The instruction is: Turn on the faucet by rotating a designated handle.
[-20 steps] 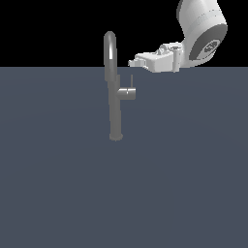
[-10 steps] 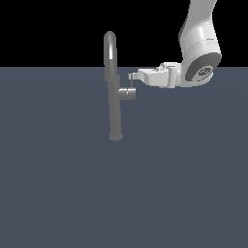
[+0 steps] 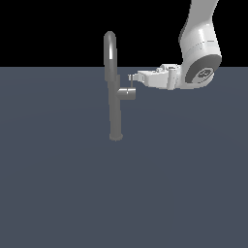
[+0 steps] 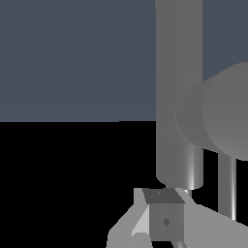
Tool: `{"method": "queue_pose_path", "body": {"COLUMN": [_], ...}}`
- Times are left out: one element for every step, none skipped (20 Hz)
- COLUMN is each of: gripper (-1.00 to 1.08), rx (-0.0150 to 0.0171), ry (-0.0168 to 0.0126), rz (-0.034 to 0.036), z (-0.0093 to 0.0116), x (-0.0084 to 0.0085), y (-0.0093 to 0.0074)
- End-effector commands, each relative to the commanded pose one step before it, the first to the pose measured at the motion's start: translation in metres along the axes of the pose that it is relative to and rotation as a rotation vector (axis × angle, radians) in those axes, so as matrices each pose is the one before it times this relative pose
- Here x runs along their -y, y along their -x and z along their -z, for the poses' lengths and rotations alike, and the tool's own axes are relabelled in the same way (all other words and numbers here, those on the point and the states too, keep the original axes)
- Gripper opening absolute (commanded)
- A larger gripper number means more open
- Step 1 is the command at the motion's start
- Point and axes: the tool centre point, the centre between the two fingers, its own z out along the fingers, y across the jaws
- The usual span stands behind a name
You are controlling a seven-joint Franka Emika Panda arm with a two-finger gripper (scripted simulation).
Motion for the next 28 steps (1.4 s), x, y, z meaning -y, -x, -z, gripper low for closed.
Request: {"method": "queue_pose_path", "body": {"gripper": [-1.0, -1.0, -1.0, -1.0, -1.0, -1.0, -1.0, -1.0, -1.0, -1.0, -1.0, -1.0, -1.0, -1.0, -1.0, -1.0, -1.0, -1.0, -1.0, -1.0, -1.0, -1.0, -1.0, -1.0, -1.0, -1.0, -1.0, -1.0], "rx": [-0.00029, 0.0, 0.0, 0.00063, 0.0, 0.0, 0.0, 0.0, 0.0, -0.00101, 0.0, 0.0, 0.00032, 0.0, 0.0, 0.0003, 0.0, 0.0002, 0.0, 0.0, 0.00019, 0.0, 0.0, -0.0036, 0.00037, 0.00037, 0.00026, 0.00045], "ry": [-0.00021, 0.0, 0.0, -0.00034, 0.0, 0.0, 0.0, 0.0, 0.0, -0.00279, 0.0, 0.0, 0.00058, 0.0, 0.0, 0.00059, 0.0, 0.00042, 0.0, 0.0, 0.00043, 0.0, 0.0, -0.0057, 0.00058, 0.00058, 0.00041, 0.00071], "rz": [0.00062, 0.0, 0.0, 0.00067, 0.0, 0.0, 0.0, 0.0, 0.0, -0.00049, 0.0, 0.0, 0.00019, 0.0, 0.0, 0.00019, 0.0, 0.00013, 0.0, 0.0, 0.00013, 0.0, 0.0, 0.00786, -0.00069, -0.00069, -0.00049, -0.00085], "z": [-0.00006, -0.00009, -0.00009, 0.00029, -0.00009, -0.00009, -0.00009, -0.00008, 0.0, 0.00024, 0.00007, 0.00007, -0.00021, 0.00008, 0.00008, -0.0002, 0.00008, -0.00012, 0.00009, 0.00009, -0.00012, 0.0001, 0.0, -0.00007, -0.00002, -0.00002, 0.00006, -0.00007], "x": [-0.00497, -0.00229, -0.00231, -0.00252, -0.00236, -0.00238, -0.00241, -0.00243, 0.0, 0.00305, -0.00266, -0.00269, -0.00274, -0.00274, -0.00276, -0.00281, -0.00281, -0.00285, -0.00287, -0.00289, -0.00293, -0.00294, 0.0, 0.00623, -0.00321, -0.00325, -0.00334, -0.00327], "y": [0.00252, 0.00098, 0.001, 0.0014, 0.00102, 0.00103, 0.00104, 0.00106, 0.0, -0.00219, 0.00005, 0.00005, 0.00016, 0.00005, 0.00005, 0.00016, 0.00006, 0.00013, 0.00006, 0.00006, 0.00013, 0.00006, 0.0, 0.00169, -0.00164, -0.00165, -0.00153, -0.00177]}}
